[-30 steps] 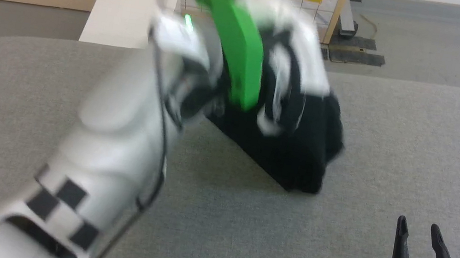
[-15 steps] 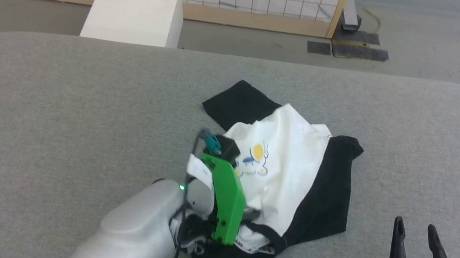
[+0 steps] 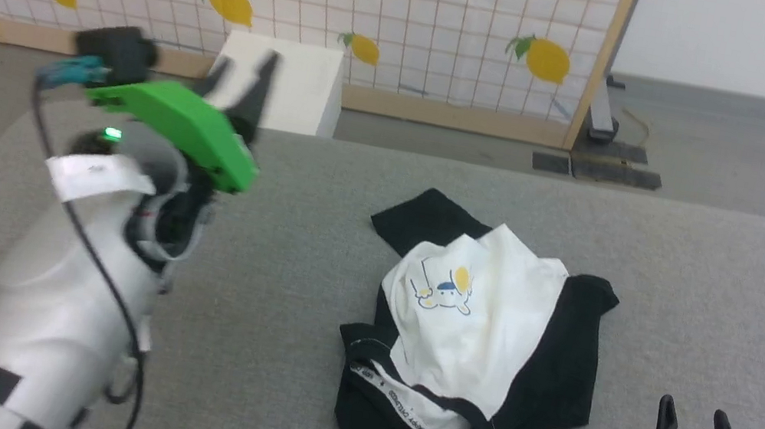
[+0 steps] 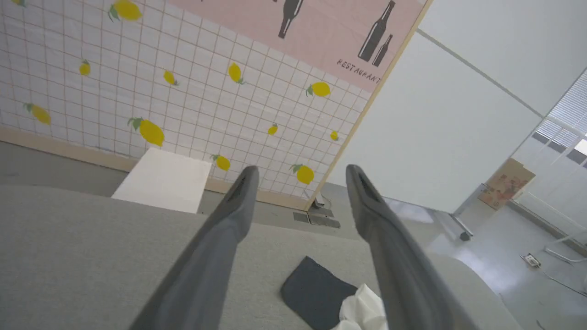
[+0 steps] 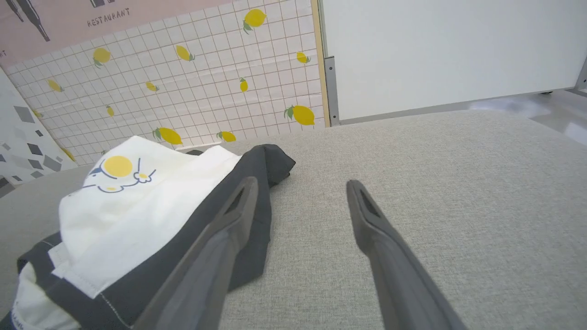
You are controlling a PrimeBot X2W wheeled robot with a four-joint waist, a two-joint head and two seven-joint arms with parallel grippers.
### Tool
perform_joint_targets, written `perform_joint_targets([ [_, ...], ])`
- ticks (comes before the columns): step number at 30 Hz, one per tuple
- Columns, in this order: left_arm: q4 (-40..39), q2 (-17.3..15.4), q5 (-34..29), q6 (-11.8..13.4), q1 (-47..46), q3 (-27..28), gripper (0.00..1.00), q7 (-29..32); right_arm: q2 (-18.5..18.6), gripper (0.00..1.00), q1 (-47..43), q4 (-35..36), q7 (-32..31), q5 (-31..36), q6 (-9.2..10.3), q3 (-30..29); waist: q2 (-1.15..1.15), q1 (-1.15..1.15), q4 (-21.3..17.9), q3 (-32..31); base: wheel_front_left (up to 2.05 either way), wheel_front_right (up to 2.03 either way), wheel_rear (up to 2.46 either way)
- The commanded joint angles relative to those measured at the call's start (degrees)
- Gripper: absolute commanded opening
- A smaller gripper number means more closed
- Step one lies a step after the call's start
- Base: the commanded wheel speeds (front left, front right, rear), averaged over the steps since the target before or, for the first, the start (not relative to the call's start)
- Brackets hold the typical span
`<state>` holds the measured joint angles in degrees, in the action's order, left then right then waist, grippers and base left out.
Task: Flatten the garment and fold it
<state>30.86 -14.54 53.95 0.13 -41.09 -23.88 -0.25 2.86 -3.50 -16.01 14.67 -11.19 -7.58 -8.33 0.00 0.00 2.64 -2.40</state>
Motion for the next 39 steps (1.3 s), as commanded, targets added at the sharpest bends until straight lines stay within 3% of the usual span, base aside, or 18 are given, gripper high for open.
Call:
perform_joint_targets([
  [1, -0.57, -1.94, -2.89, 0.9, 1.39, -0.3, 1.0, -2.37, 0.01, 1.0, -0.53, -0.12, 0.32, -0.39, 0.09, -0.22, 0.0, 0.0, 1.66, -2.08, 0.0, 0.0, 0.0],
  [6, -4.52, -8.94, -11.99, 4.54, 7.42, -0.94, 1.0, -12.33, 0.01, 1.0, -0.74, -0.1, 0.32, -0.31, 0.09, -0.79, 0.0, 0.0, 2.13, -3.36, 0.0, 0.0, 0.0],
  [11, -9.46, -10.98, -17.08, 6.72, 16.39, -1.09, 1.0, -14.52, 0.01, 1.0, -1.6, 0.4, 0.32, -0.3, 0.09, -1.9, 0.0, 0.0, 2.75, -3.96, 0.0, 0.0, 0.0],
  [15, -14.85, -9.69, -19.24, 6.93, 23.31, 0.56, 1.0, -14.71, 0.01, 1.0, -2.07, 0.61, 0.15, -0.7, 0.09, -2.58, 0.0, 0.0, 3.07, -3.64, 0.0, 0.0, 0.0],
  [24, -21.88, -2.95, -23.72, 6.15, 35.99, 7.73, 1.0, -14.74, 0.01, 1.0, -0.72, -0.42, -2.08, -0.94, 0.09, -1.7, 0.0, 0.0, 1.84, -1.06, 0.0, 0.0, 0.0],
  [25, -22.53, -1.19, -24.92, 5.45, 38.29, 9.21, 1.0, -14.74, 0.01, 1.0, 0.51, -0.85, -3.97, -1.1, 0.09, -1.35, 0.0, 0.0, 1.45, 0.03, 0.0, 0.0, 0.0],
  [30, -22.86, 0.69, -26.93, 3.98, 39.67, 11.6, 1.0, -14.74, 0.01, 1.0, 5.81, -1.89, -11.32, -0.52, 0.09, -1.44, 0.0, 0.0, 1.3, 2.17, 0.0, 0.0, 0.0],
  [39, -23.14, 3.32, -29.92, 1.18, 37.91, 14.34, 1.0, -14.75, 0.01, 1.0, 20.95, -5.65, -37.73, 5.66, 0.09, -0.85, 0.0, 0.0, 3.72, 6.45, 0.0, 0.0, 0.0],
])
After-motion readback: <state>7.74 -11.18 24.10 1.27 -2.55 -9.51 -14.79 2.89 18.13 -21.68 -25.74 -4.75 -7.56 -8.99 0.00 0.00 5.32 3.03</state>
